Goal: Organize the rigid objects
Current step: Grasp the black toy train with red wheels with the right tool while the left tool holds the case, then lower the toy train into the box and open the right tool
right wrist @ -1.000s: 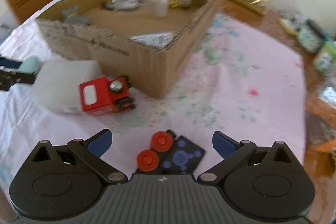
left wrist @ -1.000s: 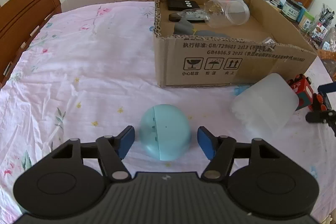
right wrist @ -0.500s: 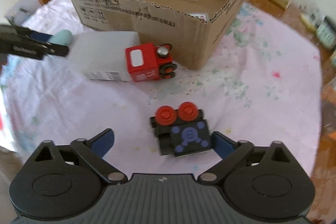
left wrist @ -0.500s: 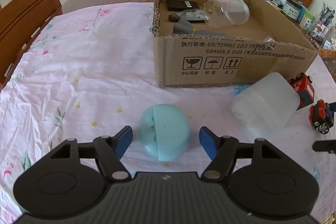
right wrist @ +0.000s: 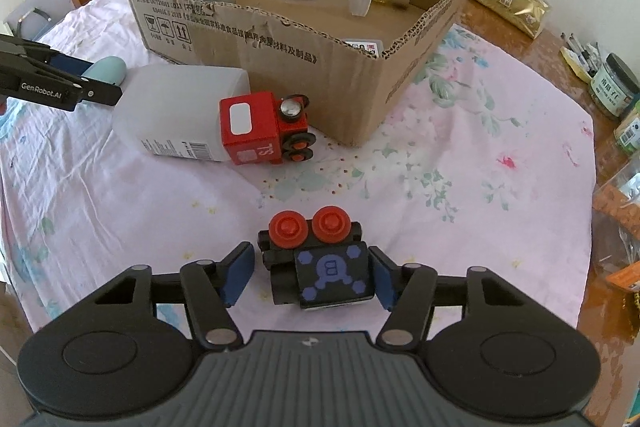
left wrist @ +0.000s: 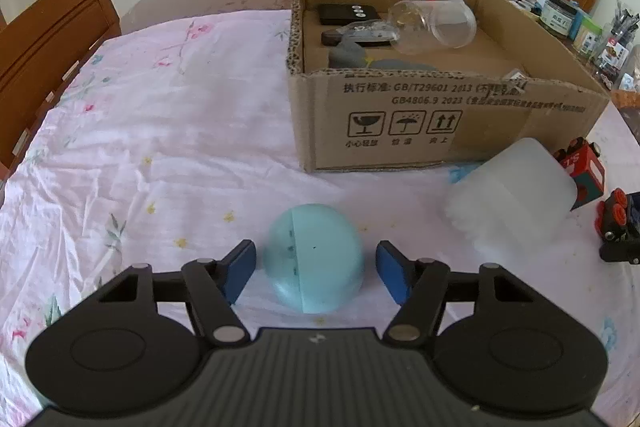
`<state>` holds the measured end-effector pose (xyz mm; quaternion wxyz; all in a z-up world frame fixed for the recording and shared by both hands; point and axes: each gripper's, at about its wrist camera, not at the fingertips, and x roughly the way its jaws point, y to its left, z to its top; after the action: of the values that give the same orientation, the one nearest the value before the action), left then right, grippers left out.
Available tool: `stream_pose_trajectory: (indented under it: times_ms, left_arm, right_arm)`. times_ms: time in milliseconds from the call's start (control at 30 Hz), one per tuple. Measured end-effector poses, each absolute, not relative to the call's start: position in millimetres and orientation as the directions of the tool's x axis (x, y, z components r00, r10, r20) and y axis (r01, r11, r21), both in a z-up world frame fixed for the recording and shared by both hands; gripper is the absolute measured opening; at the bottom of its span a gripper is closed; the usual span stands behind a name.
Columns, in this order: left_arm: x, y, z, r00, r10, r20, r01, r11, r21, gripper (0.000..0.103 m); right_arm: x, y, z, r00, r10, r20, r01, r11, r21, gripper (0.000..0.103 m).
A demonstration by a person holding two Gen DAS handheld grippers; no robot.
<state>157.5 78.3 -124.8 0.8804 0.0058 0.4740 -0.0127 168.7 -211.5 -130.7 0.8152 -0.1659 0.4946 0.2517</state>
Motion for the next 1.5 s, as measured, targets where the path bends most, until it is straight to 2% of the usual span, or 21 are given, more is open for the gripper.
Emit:
stream_pose_trajectory:
  times_ms: [100, 400, 467, 533, 633, 1100, 1500]
  left_arm:
    - [157.2, 77.1, -124.1, 0.552, -0.018, -0.833, 0.025, 1.000, -0.004, 0.059]
    - [160.2, 76.2, -124.0, 0.535, 0.016, -0.845, -0.031, 1.000, -0.001, 0.059]
    - [160.8, 76.2, -124.4, 0.536, 0.024, -0.844, -0.047, 0.999, -0.002, 0.057]
    - [161.8, 76.1, -124.3, 0.540, 0.028, -0.841, -0.051, 0.999, 0.000, 0.052]
    - [162.9, 76.3, -124.3, 0.537, 0.026, -0.843, -0.050, 0.999, -0.001, 0.052]
    - [161.6, 77.4, -112.6, 0.501, -0.018, -0.865, 0.092, 0.995, 0.033, 0.052]
    - [153.7, 77.7, -60.2, 0.501, -0.132, -0.856, 0.233, 0.972, -0.014, 0.052]
  right_arm:
    - [167.3, -211.6, -130.1, 0.386, 0.244, -0.890, -0.573, 0.819, -0.024, 0.063]
    - [167.4, -213.9, -129.9, 0.385, 0.244, -0.890, -0.561, 0.828, -0.015, 0.062]
    - [167.3, -213.9, -129.9, 0.385, 0.244, -0.890, -0.560, 0.828, -0.016, 0.062]
    - [167.1, -214.0, -129.8, 0.384, 0.246, -0.890, -0.562, 0.827, -0.014, 0.060]
    - [167.1, -214.5, -129.0, 0.384, 0.241, -0.891, -0.561, 0.827, -0.018, 0.058]
    - [168.4, -221.4, -114.2, 0.391, 0.235, -0.890, -0.545, 0.838, -0.018, 0.056]
    - [184.7, -213.6, -32.6, 0.478, 0.319, -0.818, -0.589, 0.808, -0.029, 0.056]
